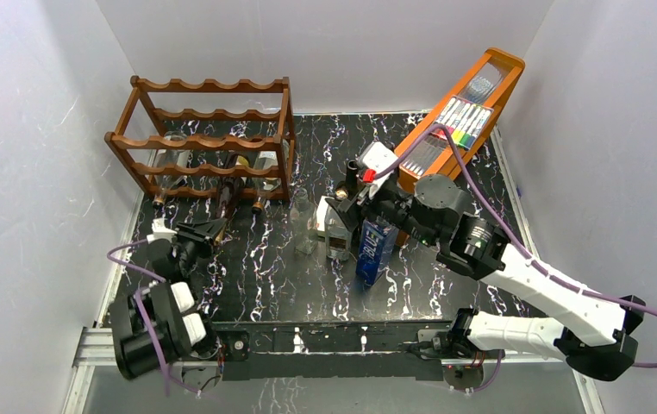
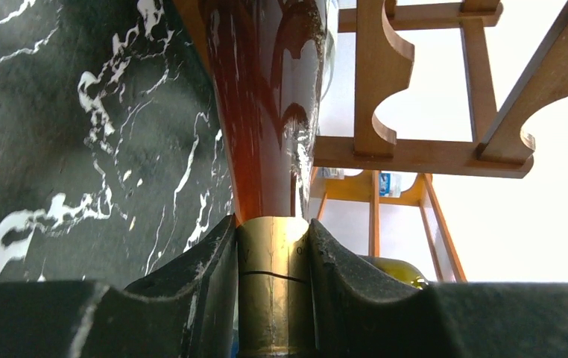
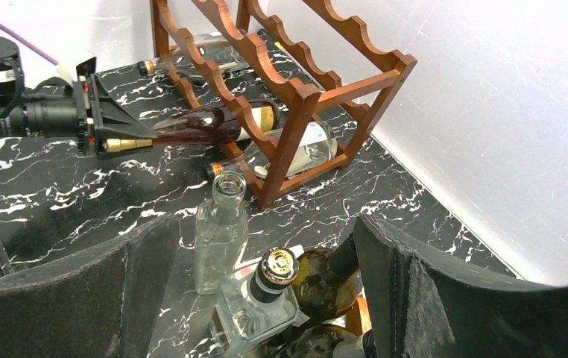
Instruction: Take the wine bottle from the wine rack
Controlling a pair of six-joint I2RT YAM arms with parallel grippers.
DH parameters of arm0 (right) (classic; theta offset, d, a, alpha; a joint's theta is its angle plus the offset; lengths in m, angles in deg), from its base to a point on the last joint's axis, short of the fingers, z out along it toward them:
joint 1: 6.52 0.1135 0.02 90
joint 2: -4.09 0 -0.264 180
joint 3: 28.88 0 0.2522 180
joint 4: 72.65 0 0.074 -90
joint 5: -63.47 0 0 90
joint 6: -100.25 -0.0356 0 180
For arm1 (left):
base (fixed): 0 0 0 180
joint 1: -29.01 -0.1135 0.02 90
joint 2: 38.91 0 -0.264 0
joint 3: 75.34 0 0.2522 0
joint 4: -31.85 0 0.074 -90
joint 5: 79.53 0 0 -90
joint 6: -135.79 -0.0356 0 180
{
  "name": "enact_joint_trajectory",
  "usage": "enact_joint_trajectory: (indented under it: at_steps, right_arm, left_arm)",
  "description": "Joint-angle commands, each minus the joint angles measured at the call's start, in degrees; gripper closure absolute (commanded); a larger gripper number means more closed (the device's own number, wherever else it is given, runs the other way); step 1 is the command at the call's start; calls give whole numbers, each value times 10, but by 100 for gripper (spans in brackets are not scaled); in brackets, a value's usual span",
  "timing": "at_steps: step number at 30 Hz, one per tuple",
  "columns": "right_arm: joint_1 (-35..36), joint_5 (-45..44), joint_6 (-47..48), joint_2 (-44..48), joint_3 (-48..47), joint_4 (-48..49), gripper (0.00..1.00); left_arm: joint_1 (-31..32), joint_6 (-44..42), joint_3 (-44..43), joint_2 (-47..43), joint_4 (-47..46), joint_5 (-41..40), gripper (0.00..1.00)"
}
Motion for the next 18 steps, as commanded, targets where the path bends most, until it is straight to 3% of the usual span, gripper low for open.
enact_joint_trajectory:
  at_steps: [1,4,10,14,18]
  right_arm:
    - [-1,7,23,-9,-37,33,2]
    - [-1,9,29,-22,-45,31,2]
    - [-1,9,31,-23,-37,45,2]
    - [-1,20,42,-48,-56,37,2]
    - [-1,20,42,-98,-116,13,2]
  left_arm:
    - [-3,-42,-6,-160,107,13,100]
    - [-3,-77,-16,-265,219,-10,100]
    - [-4,-55,-4,-273,181,14,100]
    - [-6,-86,-29,-271,257,28,100]
    - [-6,-173,-135,-281,518,-14,100]
